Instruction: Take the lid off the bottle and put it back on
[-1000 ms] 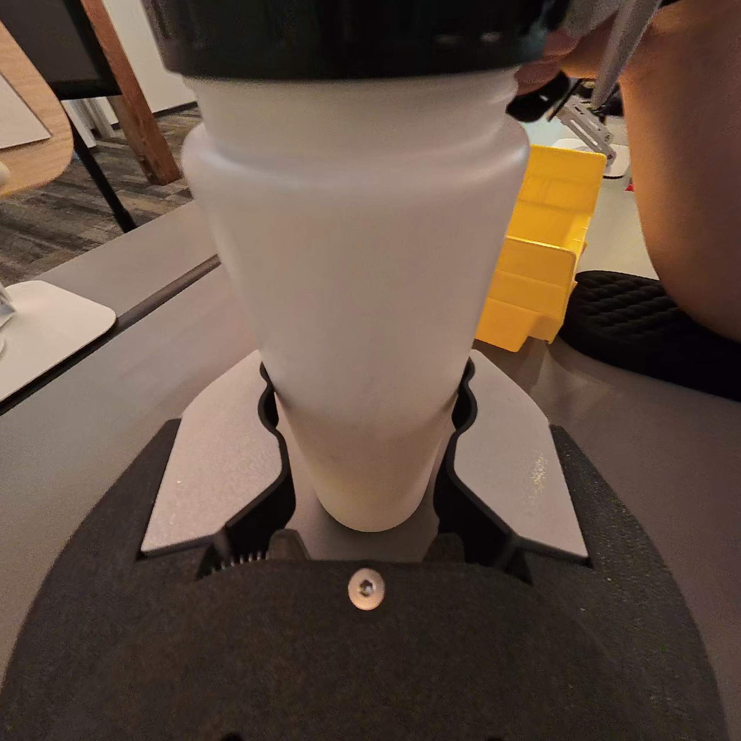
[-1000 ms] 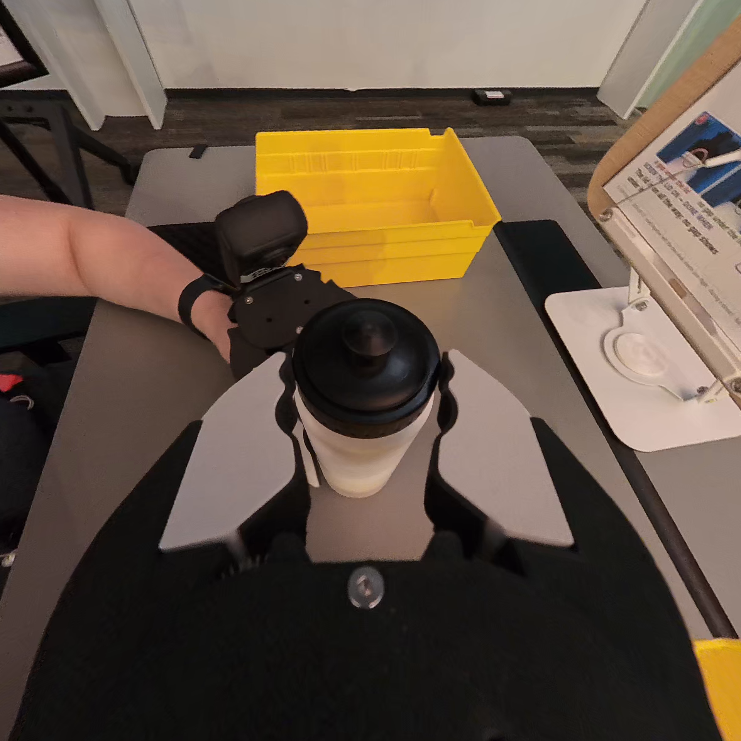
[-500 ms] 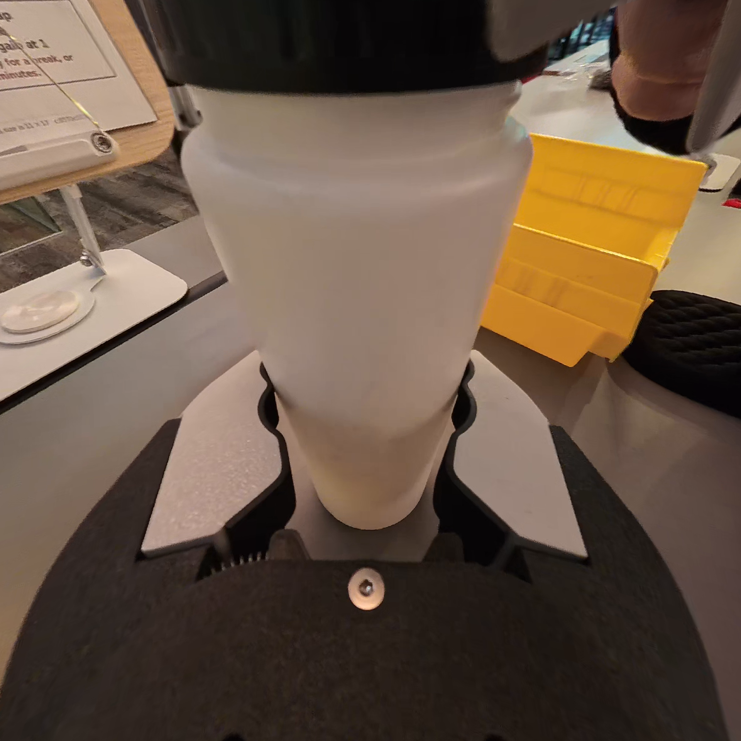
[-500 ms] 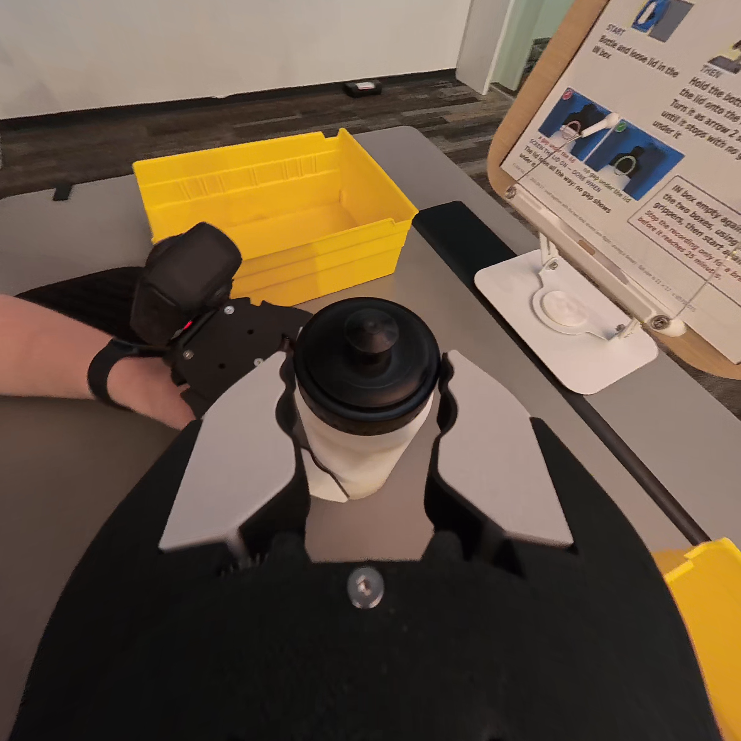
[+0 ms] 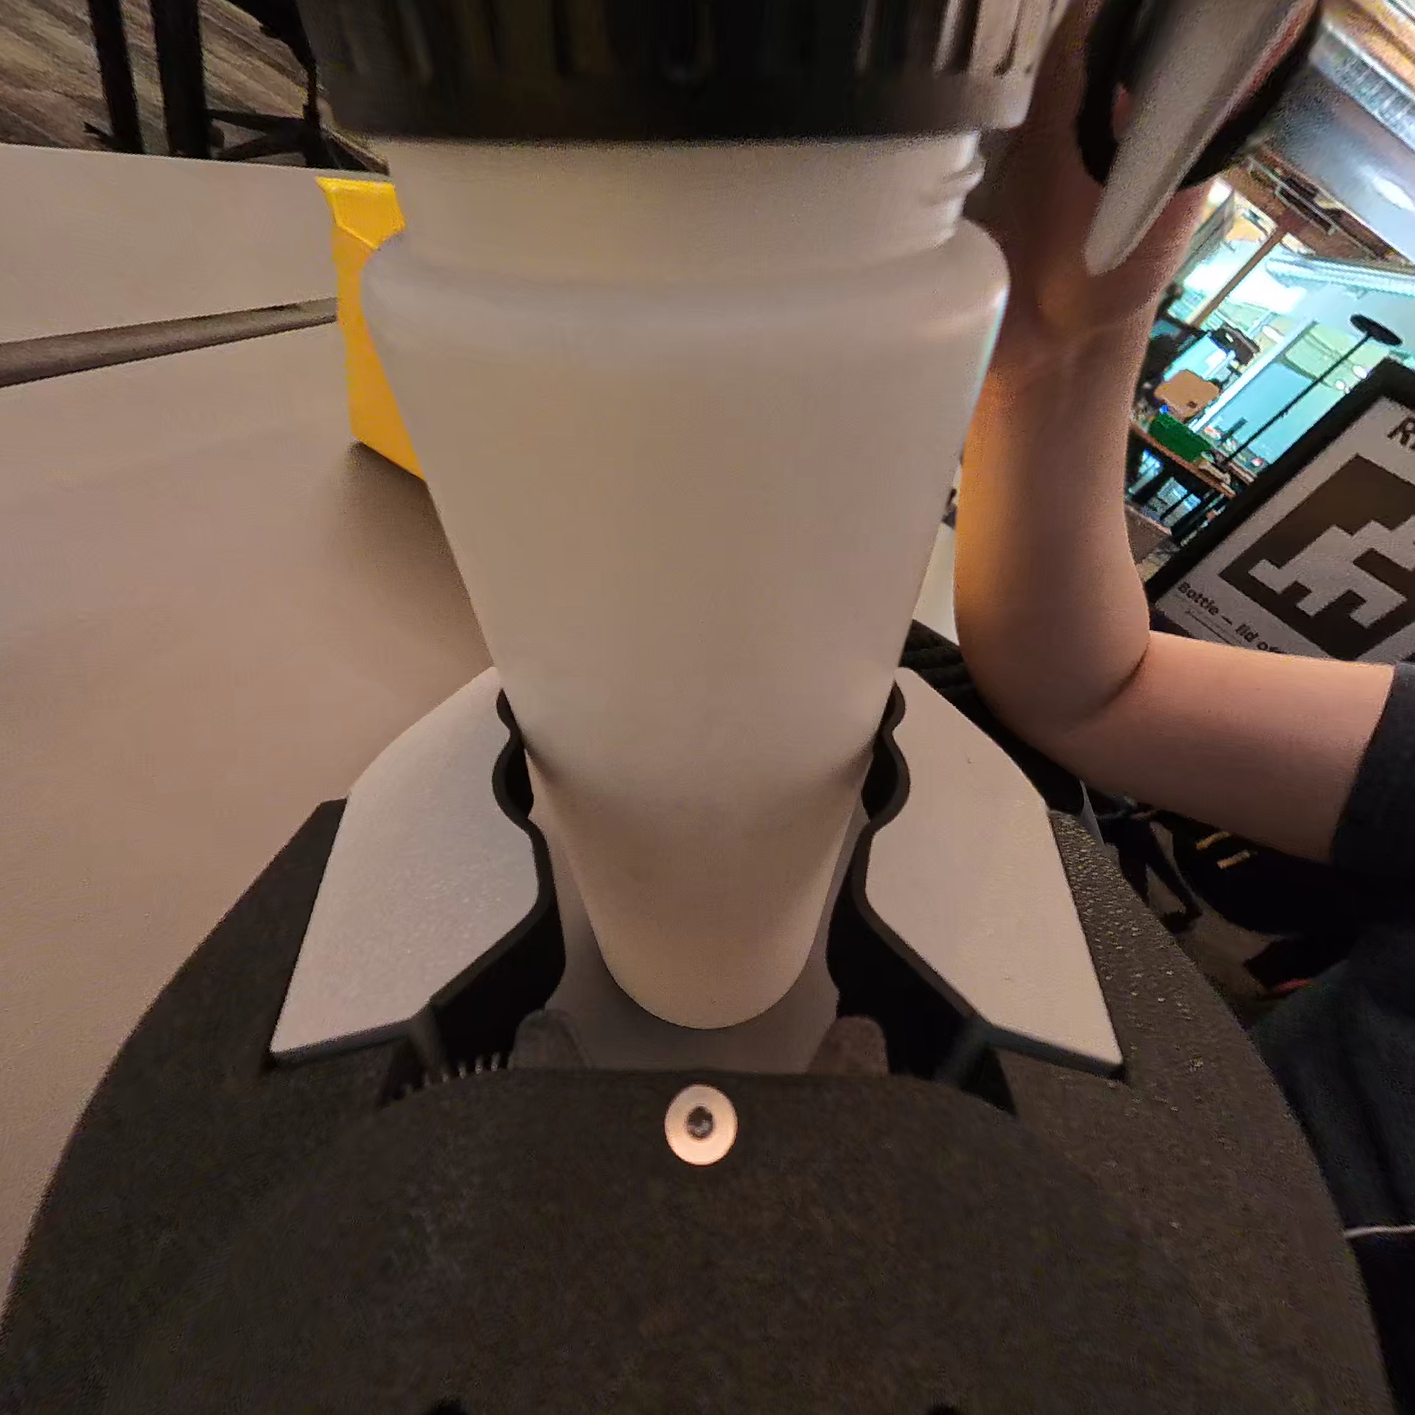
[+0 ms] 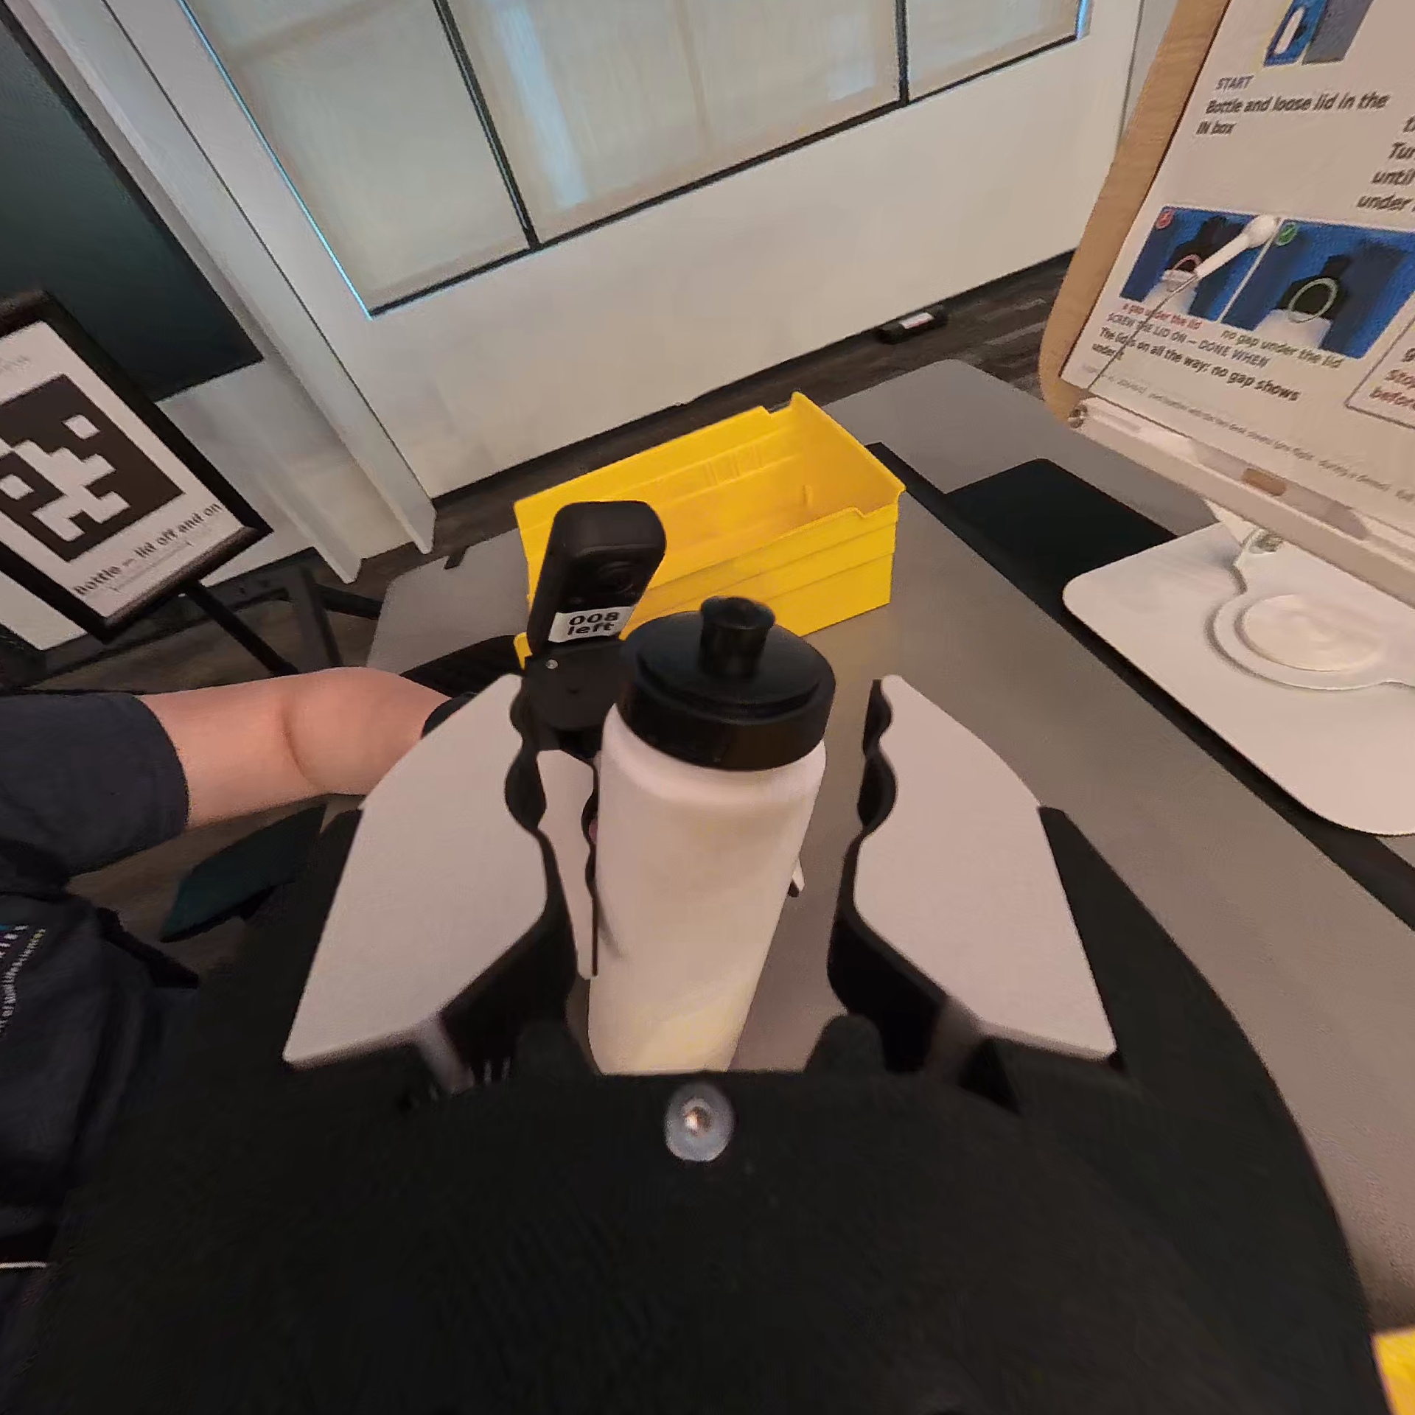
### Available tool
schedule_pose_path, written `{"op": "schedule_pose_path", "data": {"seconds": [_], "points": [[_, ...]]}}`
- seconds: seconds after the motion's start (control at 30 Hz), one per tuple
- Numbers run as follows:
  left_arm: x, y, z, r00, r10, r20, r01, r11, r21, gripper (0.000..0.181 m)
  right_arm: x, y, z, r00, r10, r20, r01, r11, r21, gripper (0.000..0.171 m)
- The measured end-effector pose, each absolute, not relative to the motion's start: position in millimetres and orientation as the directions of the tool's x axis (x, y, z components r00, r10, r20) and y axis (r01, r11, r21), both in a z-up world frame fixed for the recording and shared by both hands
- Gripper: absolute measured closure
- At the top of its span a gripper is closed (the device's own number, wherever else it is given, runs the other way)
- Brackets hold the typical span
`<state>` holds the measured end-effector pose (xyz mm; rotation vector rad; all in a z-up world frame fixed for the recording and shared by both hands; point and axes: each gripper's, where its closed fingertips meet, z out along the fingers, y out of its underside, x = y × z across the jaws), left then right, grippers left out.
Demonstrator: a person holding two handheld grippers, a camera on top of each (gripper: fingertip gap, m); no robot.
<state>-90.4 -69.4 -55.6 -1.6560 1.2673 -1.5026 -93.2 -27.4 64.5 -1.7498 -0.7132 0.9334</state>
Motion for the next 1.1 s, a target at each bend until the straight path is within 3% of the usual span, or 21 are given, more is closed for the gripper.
{"op": "schedule_pose_path", "data": {"seconds": [0.3, 0.4, 0.53, 0.9, 1.1], "points": [[-89, -75, -57, -0.076, -0.976, 0.205, -0.297, -0.175, -0.939, 0.094, -111, -41, 48, 0.38, 0.89, -0.252, 0.136, -0.323, -0.937, 0.089], [-90, -69, -59, -0.033, -0.992, 0.118, -0.306, -0.102, -0.946, 0.094, -117, -48, 46, 0.36, 0.919, -0.16, 0.212, -0.248, -0.945, 0.103], [-94, -51, -63, 0.08, -0.997, -0.002, -0.331, -0.025, -0.943, 0.094, -121, -46, 43, 0.418, 0.907, -0.046, 0.291, -0.181, -0.939, 0.103], [-108, -12, -62, 0.313, -0.949, -0.037, -0.301, -0.063, -0.952, 0.094, -133, -13, 43, 0.715, 0.699, -0.01, 0.188, -0.206, -0.96, 0.103], [-104, -19, -62, 0.241, -0.97, -0.022, -0.295, -0.052, -0.954, 0.095, -130, -22, 45, 0.614, 0.789, 0.018, 0.256, -0.177, -0.95, 0.094]]}}
